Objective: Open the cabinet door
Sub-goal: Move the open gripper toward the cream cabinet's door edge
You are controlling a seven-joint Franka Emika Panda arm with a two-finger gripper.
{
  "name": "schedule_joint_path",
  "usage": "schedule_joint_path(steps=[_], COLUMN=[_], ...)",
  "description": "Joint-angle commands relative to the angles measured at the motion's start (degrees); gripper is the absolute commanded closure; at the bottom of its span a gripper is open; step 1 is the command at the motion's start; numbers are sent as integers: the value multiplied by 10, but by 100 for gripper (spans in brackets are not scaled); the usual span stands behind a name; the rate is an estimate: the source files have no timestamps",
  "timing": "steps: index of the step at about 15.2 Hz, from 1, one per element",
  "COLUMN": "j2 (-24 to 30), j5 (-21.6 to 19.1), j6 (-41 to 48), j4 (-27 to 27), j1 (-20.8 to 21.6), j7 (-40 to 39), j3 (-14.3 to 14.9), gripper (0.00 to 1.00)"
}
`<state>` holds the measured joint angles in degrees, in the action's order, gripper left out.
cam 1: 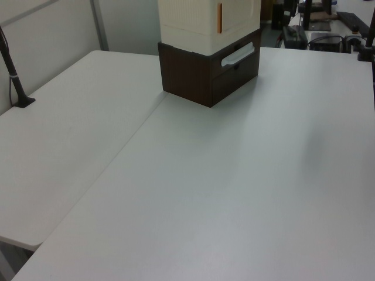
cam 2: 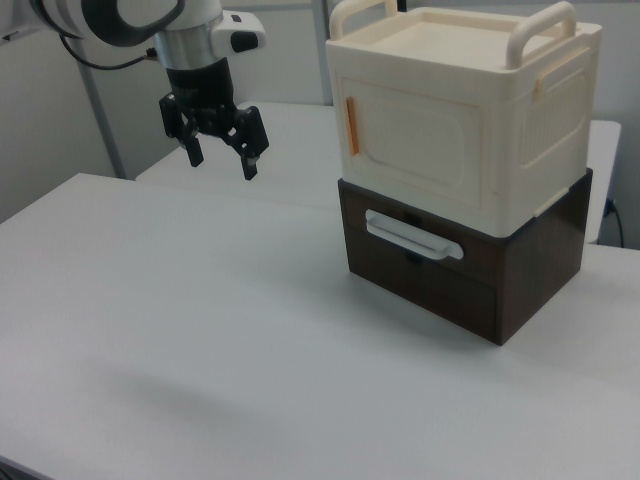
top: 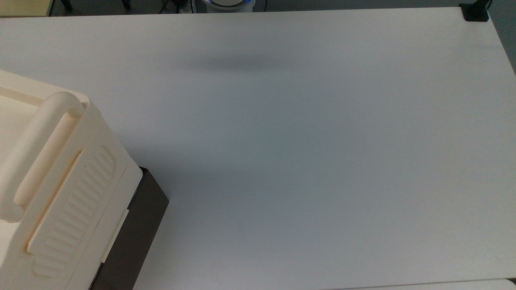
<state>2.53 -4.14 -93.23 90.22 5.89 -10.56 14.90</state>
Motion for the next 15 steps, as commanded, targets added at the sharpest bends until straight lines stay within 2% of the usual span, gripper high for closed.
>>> schedule_joint_path(steps=[1, 6, 11, 15], j2=[-9, -38, -63, -86], j5=[11, 11, 12, -1], j6=[-35, -148, -221, -293], j4=[7, 10, 7, 2], j1=[-2, -3, -2, -2], j7=[-28, -54, -46, -20], j3=[-6, -4, -3, -4], gripper=[0, 0, 0, 24])
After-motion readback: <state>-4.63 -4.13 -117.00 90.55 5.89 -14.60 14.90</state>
